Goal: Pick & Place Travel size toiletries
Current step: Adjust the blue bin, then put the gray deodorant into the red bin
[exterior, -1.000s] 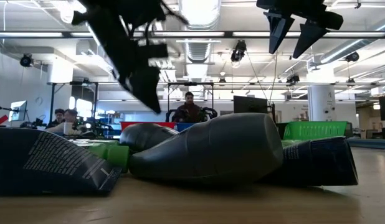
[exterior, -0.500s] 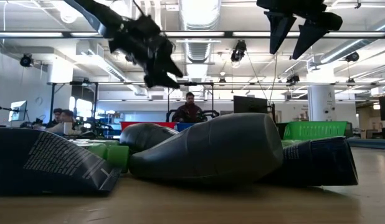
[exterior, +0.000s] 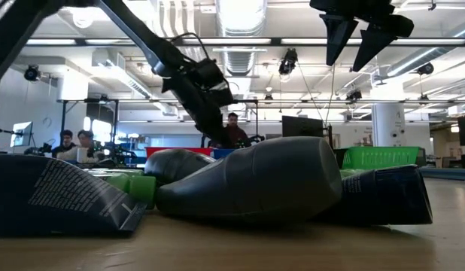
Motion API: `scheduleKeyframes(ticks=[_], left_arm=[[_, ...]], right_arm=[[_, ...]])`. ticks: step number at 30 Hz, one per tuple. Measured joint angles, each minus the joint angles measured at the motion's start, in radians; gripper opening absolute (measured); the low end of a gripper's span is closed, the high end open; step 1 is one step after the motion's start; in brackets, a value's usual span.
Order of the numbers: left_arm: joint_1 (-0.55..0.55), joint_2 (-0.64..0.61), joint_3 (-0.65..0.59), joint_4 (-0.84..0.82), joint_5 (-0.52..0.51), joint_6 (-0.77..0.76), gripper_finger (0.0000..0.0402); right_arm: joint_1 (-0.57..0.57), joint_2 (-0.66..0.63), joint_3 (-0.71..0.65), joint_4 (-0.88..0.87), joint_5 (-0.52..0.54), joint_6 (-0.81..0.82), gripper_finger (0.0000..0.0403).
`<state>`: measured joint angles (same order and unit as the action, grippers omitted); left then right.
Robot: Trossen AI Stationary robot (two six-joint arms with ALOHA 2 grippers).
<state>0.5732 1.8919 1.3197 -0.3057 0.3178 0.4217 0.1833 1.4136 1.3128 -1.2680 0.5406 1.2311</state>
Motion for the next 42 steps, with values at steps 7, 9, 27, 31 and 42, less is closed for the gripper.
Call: scheduleKeyframes(ticks=[7,9,27,31,42], left_arm=[[-0.001,0.103,0.111,-0.089,-0.054,0.007,0.0189],[-0.001,0.114,0.132,-0.095,-0.057,0.015,0.0180],[-0.048,0.118,0.091,-0.153,0.035,0.083,0.0165],[-0.090,0.116,0.085,-0.167,0.037,0.082,0.0165],[-0.148,0.024,0.090,-0.166,0.045,0.118,0.0165]], right_arm=[[0.000,0.000,0.000,-0.002,0.001,0.000,0.0341],[0.000,0.000,0.000,-0.004,0.001,0.000,0.0343],[-0.001,0.000,-0.005,-0.011,0.009,-0.023,0.0306],[-0.001,0.000,-0.005,-0.011,0.009,-0.023,0.0311],[0.000,0.000,-0.005,-0.009,-0.011,-0.022,0.0352]])
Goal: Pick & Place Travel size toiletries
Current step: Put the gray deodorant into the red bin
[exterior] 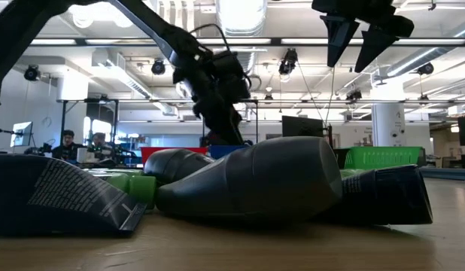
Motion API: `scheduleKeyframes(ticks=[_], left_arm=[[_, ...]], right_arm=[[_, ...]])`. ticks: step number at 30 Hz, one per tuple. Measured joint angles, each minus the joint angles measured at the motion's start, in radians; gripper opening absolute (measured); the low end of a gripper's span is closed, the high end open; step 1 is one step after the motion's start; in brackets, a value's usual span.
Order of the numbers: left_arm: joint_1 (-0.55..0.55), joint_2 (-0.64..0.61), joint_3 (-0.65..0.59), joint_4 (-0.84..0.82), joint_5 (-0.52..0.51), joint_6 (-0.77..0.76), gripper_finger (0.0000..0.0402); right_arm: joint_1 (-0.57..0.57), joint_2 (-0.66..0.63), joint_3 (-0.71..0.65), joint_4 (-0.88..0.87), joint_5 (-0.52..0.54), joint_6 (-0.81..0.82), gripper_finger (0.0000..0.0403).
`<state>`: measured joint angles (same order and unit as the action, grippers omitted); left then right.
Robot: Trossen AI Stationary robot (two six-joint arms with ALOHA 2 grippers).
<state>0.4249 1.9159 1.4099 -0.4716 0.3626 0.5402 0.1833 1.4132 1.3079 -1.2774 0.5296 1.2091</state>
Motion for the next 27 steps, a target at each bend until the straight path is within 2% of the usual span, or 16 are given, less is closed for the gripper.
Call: scheduleKeyframes(ticks=[9,11,16,22,27], left_arm=[[0.008,-0.134,-0.001,-0.134,-0.013,-0.021,0.0165],[0.006,-0.183,-0.006,-0.155,0.014,-0.069,0.0165],[-0.002,-0.340,-0.038,-0.185,0.181,-0.180,0.0165],[-0.022,-0.554,-0.135,-0.184,0.207,-0.265,0.0165],[-0.038,-0.686,-0.243,-0.151,0.253,-0.344,0.0165]], right_arm=[[0.002,0.000,0.000,0.010,-0.027,-0.019,0.0368],[0.002,0.000,0.000,0.036,-0.065,-0.053,0.0368],[0.002,0.001,-0.003,0.142,-0.160,-0.114,0.0368],[0.003,0.002,-0.017,0.309,-0.316,-0.158,0.0368],[0.017,0.002,-0.068,0.487,-0.392,-0.123,0.0368]])
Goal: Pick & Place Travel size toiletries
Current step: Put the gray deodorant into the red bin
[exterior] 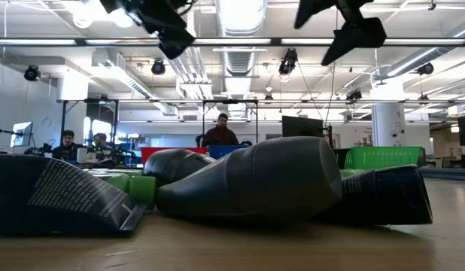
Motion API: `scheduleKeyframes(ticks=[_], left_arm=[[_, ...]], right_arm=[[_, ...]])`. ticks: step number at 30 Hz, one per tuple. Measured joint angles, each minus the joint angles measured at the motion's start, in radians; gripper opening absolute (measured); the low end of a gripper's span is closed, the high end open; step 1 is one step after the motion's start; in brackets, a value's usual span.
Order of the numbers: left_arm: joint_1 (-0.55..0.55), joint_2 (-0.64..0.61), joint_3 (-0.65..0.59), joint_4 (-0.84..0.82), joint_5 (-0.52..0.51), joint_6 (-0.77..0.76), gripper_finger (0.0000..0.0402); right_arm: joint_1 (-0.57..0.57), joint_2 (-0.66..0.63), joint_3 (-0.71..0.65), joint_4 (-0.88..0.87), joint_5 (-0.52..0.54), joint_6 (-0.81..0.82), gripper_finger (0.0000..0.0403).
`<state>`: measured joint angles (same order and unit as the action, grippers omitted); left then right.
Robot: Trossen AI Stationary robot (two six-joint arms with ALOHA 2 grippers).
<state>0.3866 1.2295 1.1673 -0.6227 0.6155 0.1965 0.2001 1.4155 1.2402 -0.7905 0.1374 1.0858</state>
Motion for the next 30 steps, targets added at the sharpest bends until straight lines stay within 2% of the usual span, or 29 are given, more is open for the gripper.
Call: scheduleKeyframes(ticks=[7,12,17,23,27,30], left_arm=[[-0.075,-0.117,-0.179,0.052,0.021,-0.056,0.0165],[-0.214,-0.157,-0.284,0.054,-0.019,-0.103,0.0165],[-0.410,-0.152,-0.364,0.054,-0.184,-0.147,0.0165],[-0.625,-0.120,-0.399,0.148,-0.470,-0.225,0.0165],[-0.688,-0.082,-0.400,0.290,-0.579,-0.303,0.0165],[-0.691,-0.038,-0.400,0.394,-0.608,-0.359,0.0165]], right_arm=[[0.043,0.001,-0.103,0.214,-0.017,0.060,0.0368],[0.057,0.001,-0.157,0.255,-0.016,0.082,0.0368],[0.057,0.001,-0.198,0.256,-0.030,0.089,0.0368],[0.058,0.001,-0.227,0.255,-0.097,0.051,0.0368],[0.058,0.001,-0.233,0.249,-0.125,-0.008,0.0368],[0.071,0.001,-0.232,0.247,-0.143,-0.052,0.0368]])
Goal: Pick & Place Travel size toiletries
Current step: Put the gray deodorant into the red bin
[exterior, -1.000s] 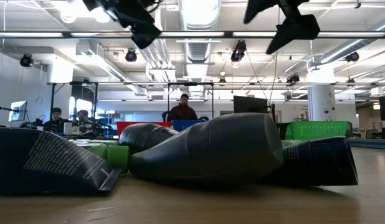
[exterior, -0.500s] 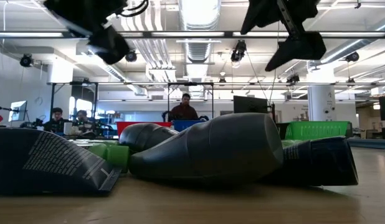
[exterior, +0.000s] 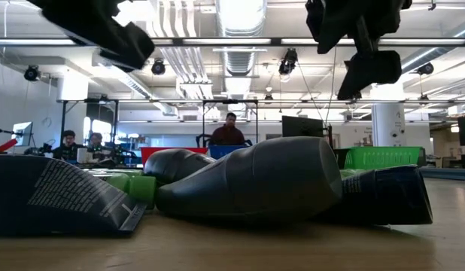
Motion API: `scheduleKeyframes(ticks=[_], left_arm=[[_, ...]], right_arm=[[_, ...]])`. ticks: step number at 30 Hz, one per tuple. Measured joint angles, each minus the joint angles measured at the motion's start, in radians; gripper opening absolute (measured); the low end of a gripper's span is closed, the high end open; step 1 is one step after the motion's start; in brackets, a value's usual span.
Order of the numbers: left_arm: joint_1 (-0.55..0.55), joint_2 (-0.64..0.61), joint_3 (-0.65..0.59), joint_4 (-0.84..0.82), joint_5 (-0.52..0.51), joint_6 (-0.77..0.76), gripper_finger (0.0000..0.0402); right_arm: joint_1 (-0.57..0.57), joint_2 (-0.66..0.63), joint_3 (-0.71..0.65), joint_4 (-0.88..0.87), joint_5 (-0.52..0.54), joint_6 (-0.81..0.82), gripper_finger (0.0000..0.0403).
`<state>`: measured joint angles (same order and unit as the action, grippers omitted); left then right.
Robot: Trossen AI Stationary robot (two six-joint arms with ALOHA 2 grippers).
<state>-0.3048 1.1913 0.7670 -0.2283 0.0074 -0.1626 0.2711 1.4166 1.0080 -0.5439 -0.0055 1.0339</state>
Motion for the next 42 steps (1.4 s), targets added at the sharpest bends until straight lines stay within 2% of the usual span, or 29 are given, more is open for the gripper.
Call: scheduleKeyframes(ticks=[3,8,13,20,23,31,38,42], left_arm=[[0.010,0.054,0.004,0.056,-0.001,-0.085,0.0165],[0.023,0.143,0.046,0.061,-0.001,-0.206,0.0165],[0.021,0.200,0.101,0.066,0.002,-0.341,0.0165],[-0.025,0.248,0.129,0.064,0.135,-0.529,0.0165],[-0.068,0.262,0.130,0.063,0.149,-0.572,0.0165],[-0.139,0.283,0.129,0.062,0.157,-0.515,0.0165],[-0.161,0.299,0.127,0.061,0.155,-0.359,0.0165],[-0.154,0.314,0.125,0.064,0.113,-0.244,0.0165]], right_arm=[[0.014,-0.001,0.006,0.001,0.014,-0.058,0.0368],[0.011,-0.001,0.016,0.001,0.067,-0.131,0.0368],[0.014,-0.002,0.027,-0.004,0.056,-0.222,0.0368],[0.013,-0.003,0.042,-0.018,0.054,-0.359,0.0368],[0.013,-0.003,0.047,-0.019,0.058,-0.407,0.0368],[0.013,-0.001,0.037,0.007,0.058,-0.455,0.0368],[0.026,0.007,0.035,0.009,0.028,-0.563,0.0368],[0.024,0.020,0.035,0.008,0.032,-0.545,0.0368]])
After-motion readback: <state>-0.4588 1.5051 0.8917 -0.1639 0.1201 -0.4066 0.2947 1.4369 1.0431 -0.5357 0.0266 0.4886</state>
